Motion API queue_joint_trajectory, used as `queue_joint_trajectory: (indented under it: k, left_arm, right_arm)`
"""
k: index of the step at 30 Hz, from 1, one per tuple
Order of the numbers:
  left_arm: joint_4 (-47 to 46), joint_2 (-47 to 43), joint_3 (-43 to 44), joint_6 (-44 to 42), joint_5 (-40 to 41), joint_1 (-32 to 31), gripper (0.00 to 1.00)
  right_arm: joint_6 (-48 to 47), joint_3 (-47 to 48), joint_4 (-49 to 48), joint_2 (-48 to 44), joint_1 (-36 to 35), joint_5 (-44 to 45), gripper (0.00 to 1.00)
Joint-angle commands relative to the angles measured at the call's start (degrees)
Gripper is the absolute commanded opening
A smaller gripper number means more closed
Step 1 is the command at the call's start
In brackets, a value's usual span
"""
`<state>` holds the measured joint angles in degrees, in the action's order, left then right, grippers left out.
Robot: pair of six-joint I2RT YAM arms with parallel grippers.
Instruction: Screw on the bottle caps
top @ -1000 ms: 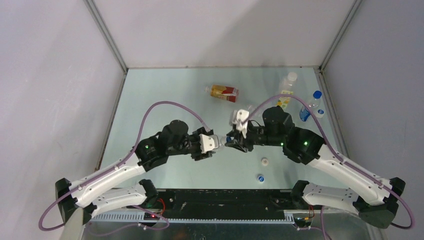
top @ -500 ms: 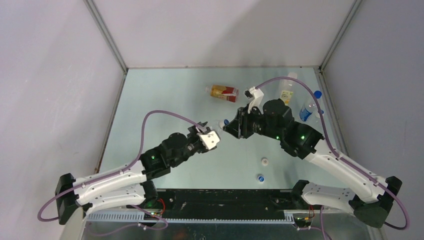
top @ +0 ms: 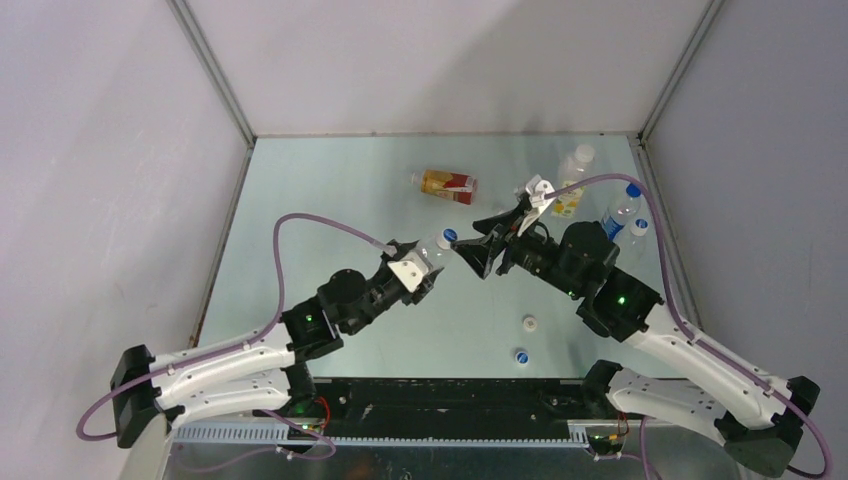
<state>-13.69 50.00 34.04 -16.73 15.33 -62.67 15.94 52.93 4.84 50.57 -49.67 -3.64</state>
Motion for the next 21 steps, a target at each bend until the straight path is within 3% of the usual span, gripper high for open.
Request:
queue_joint_trajectory:
  k: [1,10,16,18,20,21]
  left_arm:
    - [-3.9,0.7,1.9,3.9,-2.8,-0.4,0.00]
    - [-4.1,1.0,2.9,5.9,-4.4,-0.4,0.00]
    - [-4.9,0.9,2.9,6.6,-4.3,-0.5,0.00]
    - [-5.2,0.8,2.9,6.8,-4.3,-0.4,0.00]
    - [-5.6,0.8,3.0,6.9,-4.2,-0.5,0.00]
    - [-5.6,0.9,3.0,6.8,-4.2,-0.4,0.00]
  right_arm:
    - [-2.5,-0.6,-9.8,0.6,-1.8,0.9,0.65]
    - [-0.1,-0.7,-12.0,4.5,-2.9,-0.2,0.64]
    - [1.8,-0.8,-10.8,5.7,-3.0,-0.8,0.58]
    - [2.2,-0.7,-10.8,6.1,-3.2,-1.2,0.53]
    - [2.6,-0.7,-10.7,6.2,-3.2,-1.5,0.42]
    - [2.6,-0.7,-10.5,6.3,-3.2,-1.4,0.32]
